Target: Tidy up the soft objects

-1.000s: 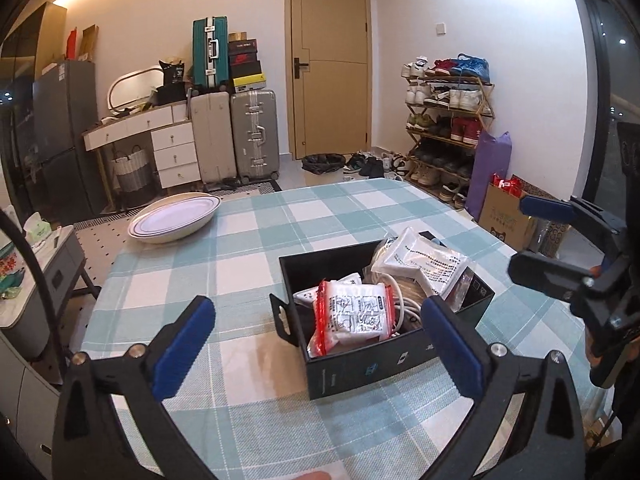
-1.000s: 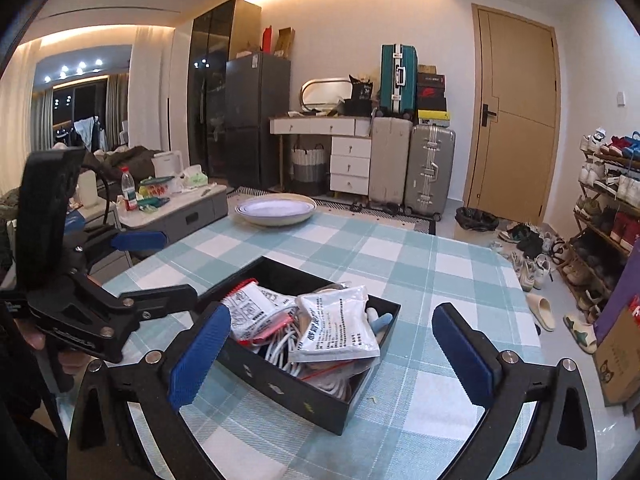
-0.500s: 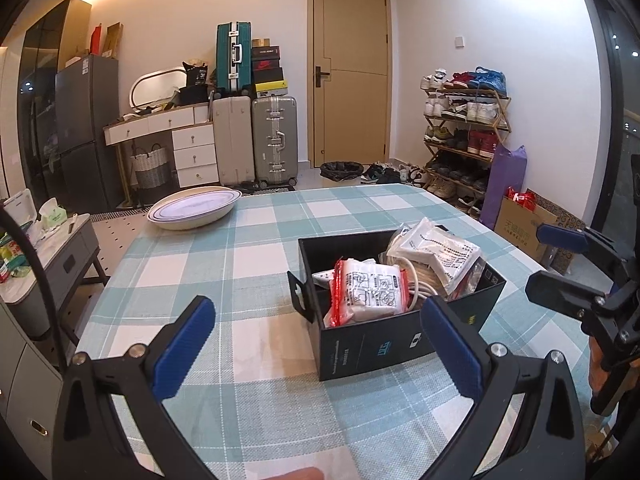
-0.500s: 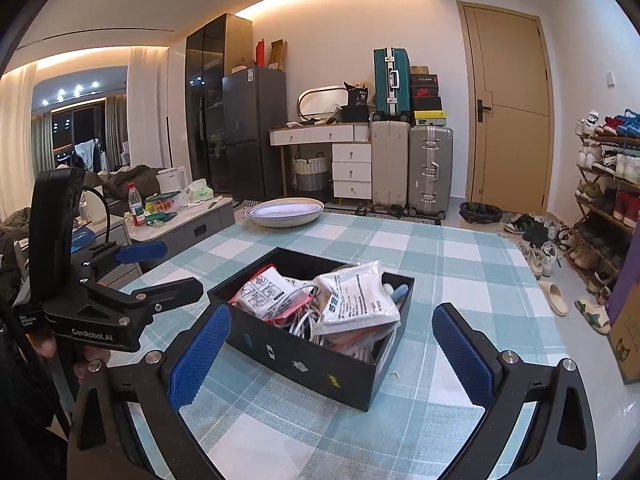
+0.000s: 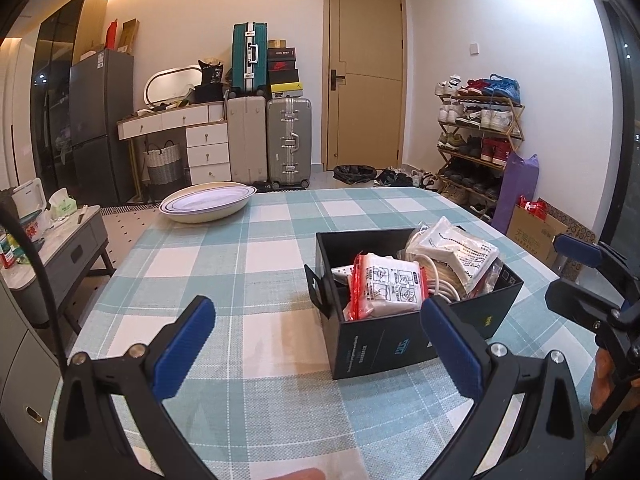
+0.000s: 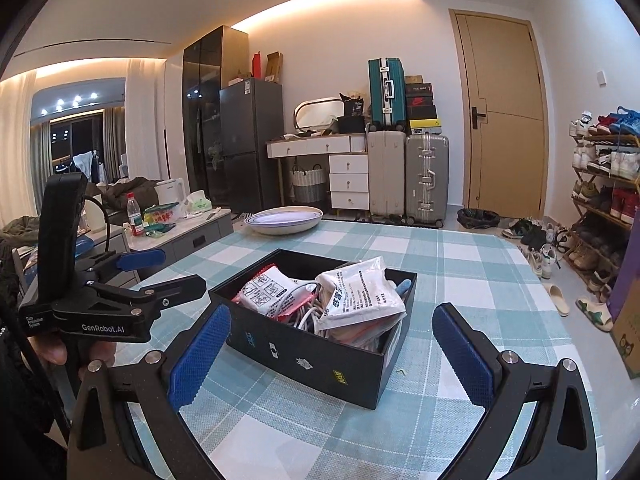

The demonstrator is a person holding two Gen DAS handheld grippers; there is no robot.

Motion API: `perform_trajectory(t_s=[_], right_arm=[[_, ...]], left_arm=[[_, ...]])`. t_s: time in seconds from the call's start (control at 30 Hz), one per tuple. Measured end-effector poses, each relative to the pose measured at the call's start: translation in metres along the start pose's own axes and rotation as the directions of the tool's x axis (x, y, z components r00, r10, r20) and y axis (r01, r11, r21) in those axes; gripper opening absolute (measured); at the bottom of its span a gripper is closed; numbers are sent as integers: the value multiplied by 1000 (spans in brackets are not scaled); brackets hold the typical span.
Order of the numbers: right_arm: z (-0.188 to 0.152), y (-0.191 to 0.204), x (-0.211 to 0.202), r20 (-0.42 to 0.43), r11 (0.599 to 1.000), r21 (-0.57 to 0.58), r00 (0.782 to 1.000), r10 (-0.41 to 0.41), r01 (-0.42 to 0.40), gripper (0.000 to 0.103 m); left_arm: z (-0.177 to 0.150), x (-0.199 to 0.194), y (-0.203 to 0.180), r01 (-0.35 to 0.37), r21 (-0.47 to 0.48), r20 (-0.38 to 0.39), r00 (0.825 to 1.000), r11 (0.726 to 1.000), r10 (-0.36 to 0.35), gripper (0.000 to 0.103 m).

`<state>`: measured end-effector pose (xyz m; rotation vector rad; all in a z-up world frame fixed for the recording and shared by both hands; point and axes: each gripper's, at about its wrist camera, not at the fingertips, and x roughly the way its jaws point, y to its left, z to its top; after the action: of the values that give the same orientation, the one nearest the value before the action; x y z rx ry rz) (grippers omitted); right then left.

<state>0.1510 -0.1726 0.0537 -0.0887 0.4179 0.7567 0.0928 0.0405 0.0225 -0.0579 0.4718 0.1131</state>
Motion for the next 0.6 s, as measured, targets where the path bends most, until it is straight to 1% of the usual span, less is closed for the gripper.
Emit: perform_trajectory(t_s=[0.33,0.6], right_arm=[[-6,2,1,2,1000,-6,1000,0,0,103],[-7,5,1,7,1000,-9,1000,-1,1,103]], left_arm=[[-8,3,-6,-9,27,12,1000,1000,9,103],[-9,-2,-8,-8,41,31,1000,999,7,103]])
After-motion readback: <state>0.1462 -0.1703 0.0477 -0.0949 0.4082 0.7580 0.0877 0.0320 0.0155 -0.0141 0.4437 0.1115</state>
